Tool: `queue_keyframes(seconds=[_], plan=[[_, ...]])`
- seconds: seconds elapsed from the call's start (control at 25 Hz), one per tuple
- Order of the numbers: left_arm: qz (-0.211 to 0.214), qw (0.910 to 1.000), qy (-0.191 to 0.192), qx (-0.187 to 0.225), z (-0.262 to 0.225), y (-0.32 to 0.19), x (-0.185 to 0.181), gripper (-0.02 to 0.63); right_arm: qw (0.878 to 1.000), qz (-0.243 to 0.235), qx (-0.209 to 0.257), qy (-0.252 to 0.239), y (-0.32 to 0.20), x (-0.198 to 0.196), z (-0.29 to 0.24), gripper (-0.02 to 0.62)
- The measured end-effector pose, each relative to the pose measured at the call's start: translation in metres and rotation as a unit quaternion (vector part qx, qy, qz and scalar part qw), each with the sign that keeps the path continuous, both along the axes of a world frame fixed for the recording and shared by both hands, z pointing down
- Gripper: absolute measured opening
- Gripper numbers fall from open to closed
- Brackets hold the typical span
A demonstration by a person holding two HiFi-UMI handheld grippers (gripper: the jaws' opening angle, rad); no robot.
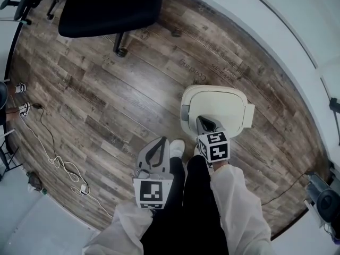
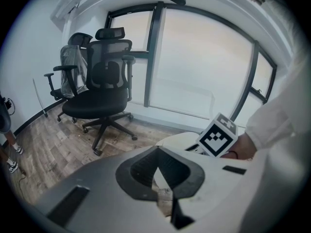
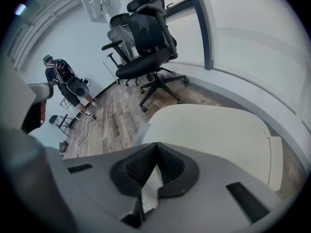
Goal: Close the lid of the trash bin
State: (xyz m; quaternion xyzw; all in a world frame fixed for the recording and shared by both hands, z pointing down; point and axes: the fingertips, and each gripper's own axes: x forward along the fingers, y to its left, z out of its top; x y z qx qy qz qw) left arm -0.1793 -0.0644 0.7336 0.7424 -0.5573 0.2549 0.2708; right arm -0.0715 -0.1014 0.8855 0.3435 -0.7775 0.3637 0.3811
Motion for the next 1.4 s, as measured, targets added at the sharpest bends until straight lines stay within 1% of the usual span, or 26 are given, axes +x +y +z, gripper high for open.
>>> queue_keyframes(seconds=[0.12,0.32,0.84,1.0,1.12,1.2,1.28,1.4], plan=[[0.003,1.0000,0.000,-0.003,0.002,0.000,0.003,0.008,1.000,-0.011,0.002,0.007,-0.001,-0.001,0.004,0.025],[0.004,1.0000,0.001,-0.004,0.004,0.003,0.004,0.008,1.000,-0.005,0.002,0.000,0.000,-0.001,0.005,0.023],[0.002,1.0000,-0.002,-0.006,0.006,0.012,0.000,0.008,1.000,0.004,-0.004,0.004,0.001,0.000,0.012,0.024],[0.001,1.0000,-0.003,-0.001,0.003,0.016,-0.002,0.008,0.999,0.035,-0.013,-0.009,0.003,0.005,0.009,0.023],[0.006,1.0000,-0.005,0.003,-0.001,0.019,-0.001,0.008,0.998,0.058,-0.016,-0.016,0.009,0.017,0.002,0.024],[0.010,0.9999,-0.007,0.005,-0.005,0.021,0.001,0.008,0.997,0.071,-0.012,-0.016,0.012,0.028,-0.005,0.025],[0.015,0.9998,-0.009,0.010,-0.013,0.022,0.004,0.008,0.995,0.095,-0.006,-0.019,0.014,0.045,-0.016,0.023],[0.026,0.9994,-0.012,0.021,-0.032,0.021,0.010,0.008,0.993,0.117,0.012,-0.023,0.018,0.069,-0.047,0.023]])
